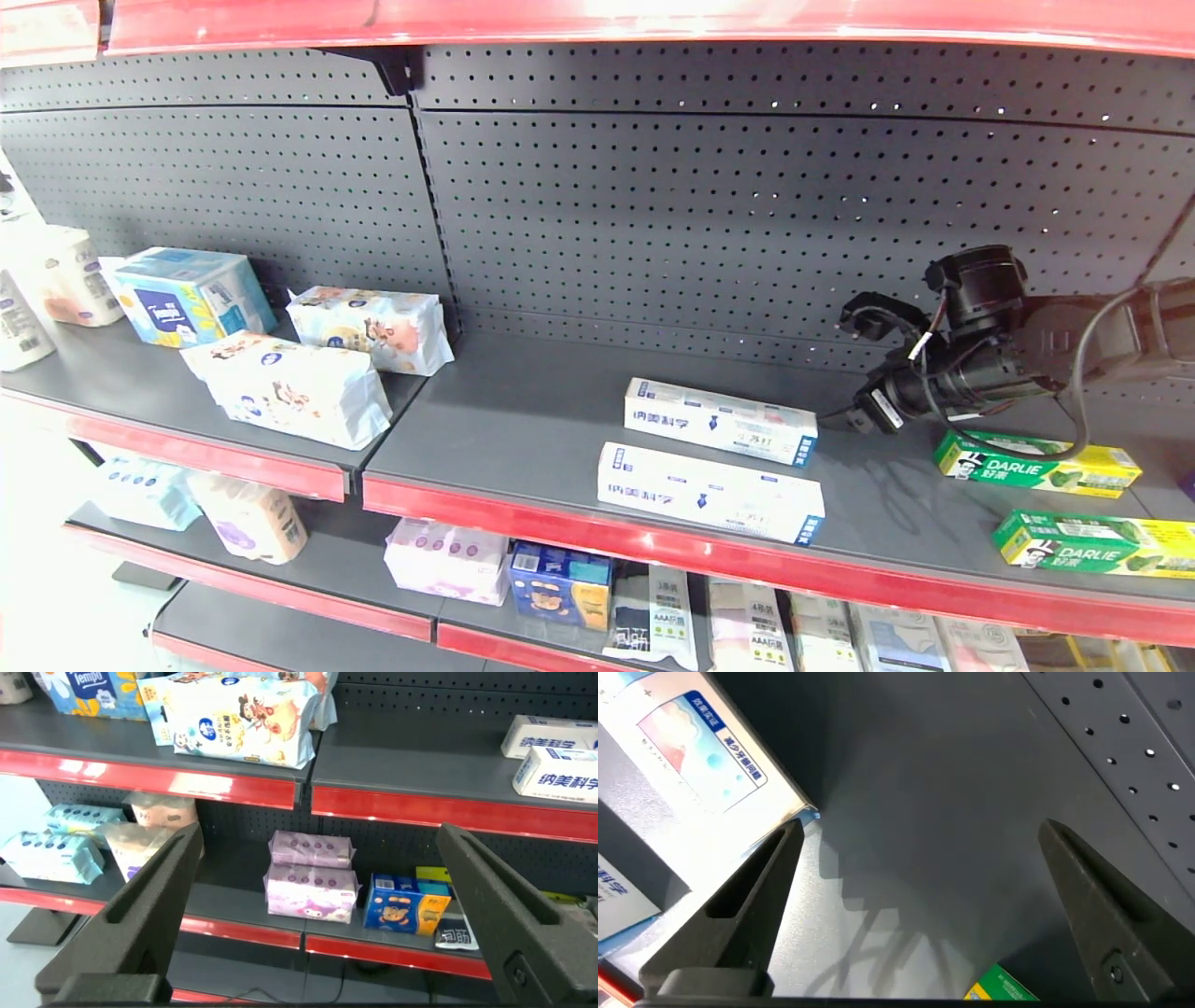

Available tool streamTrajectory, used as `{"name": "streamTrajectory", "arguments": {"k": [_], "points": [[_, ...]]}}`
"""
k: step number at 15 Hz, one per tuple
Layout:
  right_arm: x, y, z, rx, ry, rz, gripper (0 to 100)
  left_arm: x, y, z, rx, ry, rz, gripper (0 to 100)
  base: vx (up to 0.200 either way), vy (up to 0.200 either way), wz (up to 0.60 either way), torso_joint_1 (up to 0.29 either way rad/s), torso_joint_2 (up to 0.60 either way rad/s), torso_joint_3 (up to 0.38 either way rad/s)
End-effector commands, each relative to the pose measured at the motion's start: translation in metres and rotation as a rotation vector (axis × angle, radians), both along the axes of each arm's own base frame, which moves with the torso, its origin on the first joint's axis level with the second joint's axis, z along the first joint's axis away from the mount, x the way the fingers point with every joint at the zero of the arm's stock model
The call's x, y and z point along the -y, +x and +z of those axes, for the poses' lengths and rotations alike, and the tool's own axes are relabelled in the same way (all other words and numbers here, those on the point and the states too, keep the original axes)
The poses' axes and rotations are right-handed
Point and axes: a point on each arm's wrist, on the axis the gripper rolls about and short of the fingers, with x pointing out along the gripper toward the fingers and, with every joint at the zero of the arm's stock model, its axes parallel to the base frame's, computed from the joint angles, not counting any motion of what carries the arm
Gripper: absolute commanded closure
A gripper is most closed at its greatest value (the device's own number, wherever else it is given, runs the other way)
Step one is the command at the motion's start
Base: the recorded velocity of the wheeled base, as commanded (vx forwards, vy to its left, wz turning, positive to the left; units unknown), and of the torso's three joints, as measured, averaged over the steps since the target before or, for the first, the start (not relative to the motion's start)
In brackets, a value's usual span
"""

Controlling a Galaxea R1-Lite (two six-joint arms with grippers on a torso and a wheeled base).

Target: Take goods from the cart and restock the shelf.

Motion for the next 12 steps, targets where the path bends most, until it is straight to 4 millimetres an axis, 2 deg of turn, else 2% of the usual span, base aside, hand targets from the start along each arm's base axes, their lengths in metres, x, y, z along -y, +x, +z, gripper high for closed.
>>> {"name": "streamTrajectory", "arguments": {"k": [1, 7, 12], "points": [[-0.002, 0.0, 0.0, 0.0, 0.0, 0.006, 0, 0.0, 0.0, 0.0, 0.001, 0.0, 0.0, 0, 0.0, 0.0, 0.0, 0.0, 0.0, 0.0], [0.002, -0.001, 0.0, -0.006, 0.0, -0.006, 0, 0.0, 0.0, 0.0, -0.001, 0.0, 0.0, 0, 0.0, 0.0, 0.0, 0.0, 0.0, 0.0], [0.015, -0.019, 0.007, -0.011, 0.002, -0.039, 0, 0.0, 0.0, 0.0, -0.001, 0.0, 0.0, 0, 0.0, 0.0, 0.0, 0.0, 0.0, 0.0]]}}
